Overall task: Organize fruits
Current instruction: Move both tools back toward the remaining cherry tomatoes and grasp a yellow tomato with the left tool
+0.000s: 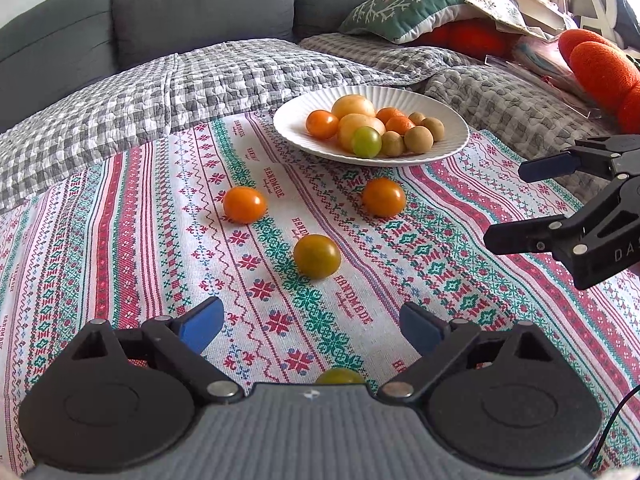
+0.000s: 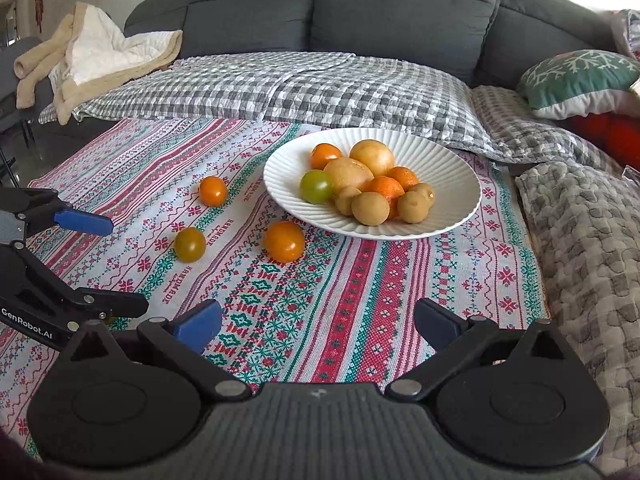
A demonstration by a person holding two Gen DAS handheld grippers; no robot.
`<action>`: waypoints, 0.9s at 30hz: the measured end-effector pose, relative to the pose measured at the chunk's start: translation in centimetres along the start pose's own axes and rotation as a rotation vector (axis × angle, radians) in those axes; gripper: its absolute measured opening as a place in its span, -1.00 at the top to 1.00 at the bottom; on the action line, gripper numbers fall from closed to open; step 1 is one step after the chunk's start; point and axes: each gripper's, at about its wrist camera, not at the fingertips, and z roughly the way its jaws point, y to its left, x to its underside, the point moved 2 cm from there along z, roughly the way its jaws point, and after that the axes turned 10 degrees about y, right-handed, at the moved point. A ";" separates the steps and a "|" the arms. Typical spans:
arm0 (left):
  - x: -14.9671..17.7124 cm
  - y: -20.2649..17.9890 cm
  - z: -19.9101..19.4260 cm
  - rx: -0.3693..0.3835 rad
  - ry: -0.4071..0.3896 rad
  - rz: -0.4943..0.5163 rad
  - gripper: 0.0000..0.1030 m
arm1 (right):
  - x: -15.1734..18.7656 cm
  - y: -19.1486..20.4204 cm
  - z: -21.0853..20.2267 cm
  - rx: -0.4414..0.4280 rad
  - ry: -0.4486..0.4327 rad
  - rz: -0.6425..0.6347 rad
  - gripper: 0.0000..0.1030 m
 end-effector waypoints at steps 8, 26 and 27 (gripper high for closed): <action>-1.1 0.3 1.5 0.039 0.013 -0.034 -0.08 | -0.5 0.2 0.9 -0.040 0.003 0.026 -0.88; -3.0 1.2 3.0 0.081 0.019 -0.090 0.61 | -1.8 -0.4 4.4 -0.080 0.066 0.102 -0.21; -3.0 1.2 3.0 0.084 0.020 -0.097 0.61 | -1.9 -0.4 4.6 -0.079 0.065 0.108 -0.20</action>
